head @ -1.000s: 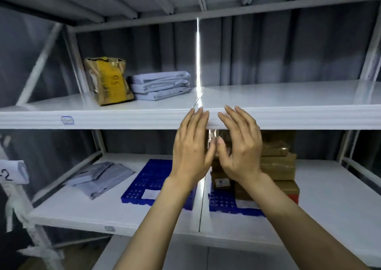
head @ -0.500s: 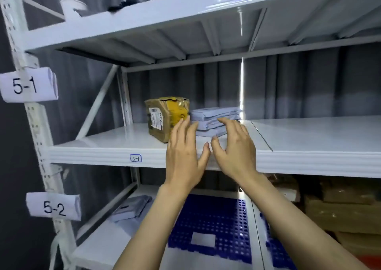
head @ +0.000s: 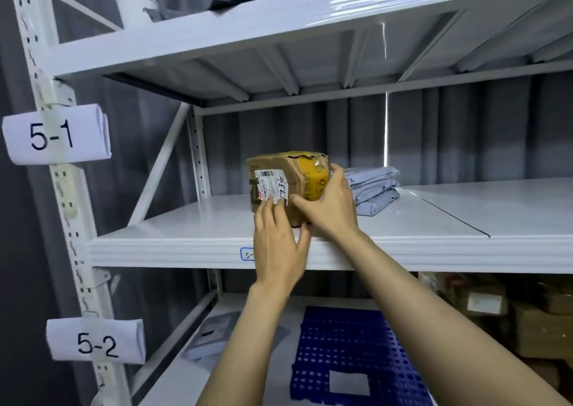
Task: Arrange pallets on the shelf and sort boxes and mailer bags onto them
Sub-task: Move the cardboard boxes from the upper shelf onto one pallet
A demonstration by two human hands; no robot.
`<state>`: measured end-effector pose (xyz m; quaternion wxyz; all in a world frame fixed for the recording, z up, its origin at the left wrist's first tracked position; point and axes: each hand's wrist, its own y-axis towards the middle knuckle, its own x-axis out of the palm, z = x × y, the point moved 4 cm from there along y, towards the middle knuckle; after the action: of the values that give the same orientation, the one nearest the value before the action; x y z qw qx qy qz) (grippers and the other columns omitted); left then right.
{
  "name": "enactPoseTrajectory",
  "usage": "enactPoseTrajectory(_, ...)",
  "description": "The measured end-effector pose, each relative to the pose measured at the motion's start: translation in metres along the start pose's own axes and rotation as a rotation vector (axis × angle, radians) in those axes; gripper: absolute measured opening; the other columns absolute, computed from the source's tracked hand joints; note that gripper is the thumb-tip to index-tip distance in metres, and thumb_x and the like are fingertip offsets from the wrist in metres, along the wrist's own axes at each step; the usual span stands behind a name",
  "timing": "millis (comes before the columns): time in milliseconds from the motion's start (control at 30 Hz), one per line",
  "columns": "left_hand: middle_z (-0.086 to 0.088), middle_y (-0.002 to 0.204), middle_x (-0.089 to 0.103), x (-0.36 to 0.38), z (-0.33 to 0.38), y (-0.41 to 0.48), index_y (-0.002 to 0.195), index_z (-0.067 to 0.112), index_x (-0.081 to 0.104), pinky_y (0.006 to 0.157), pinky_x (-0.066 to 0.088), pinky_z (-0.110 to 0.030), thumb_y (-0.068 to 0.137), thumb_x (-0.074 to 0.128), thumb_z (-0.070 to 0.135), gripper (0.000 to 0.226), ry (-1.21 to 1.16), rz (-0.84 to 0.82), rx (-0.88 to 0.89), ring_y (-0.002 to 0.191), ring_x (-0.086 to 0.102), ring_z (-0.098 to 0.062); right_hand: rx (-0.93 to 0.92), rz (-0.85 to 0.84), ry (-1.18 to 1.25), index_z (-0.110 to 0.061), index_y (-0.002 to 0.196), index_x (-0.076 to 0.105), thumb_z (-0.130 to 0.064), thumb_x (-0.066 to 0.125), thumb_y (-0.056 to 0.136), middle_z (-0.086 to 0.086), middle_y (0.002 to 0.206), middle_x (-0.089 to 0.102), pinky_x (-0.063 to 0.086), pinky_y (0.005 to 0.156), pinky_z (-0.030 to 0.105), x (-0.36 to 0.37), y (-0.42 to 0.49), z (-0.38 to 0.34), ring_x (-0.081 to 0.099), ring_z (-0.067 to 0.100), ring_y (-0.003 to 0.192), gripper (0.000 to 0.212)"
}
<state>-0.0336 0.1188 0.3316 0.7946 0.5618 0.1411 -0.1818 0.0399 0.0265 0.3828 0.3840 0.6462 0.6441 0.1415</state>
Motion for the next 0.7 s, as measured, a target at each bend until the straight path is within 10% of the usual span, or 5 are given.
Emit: enactPoseTrajectory(700,-0.017,0.155,0.025,-0.001,-0.006,0.003,0.145,-0.002,0.024,0.118,0.020,-0.035,0.089,0.060,0.038,0.078,-0.059,-0.043,-0.035,0.146,0.012,-0.028,0.096,0.195,0.088,-0.016,0.129,0.033,-0.040,0.069,0.070,0.005,0.116,0.060,0.044,0.080,0.032,-0.006,-0.012,0.001,0.057,0.026,0.103,0.074)
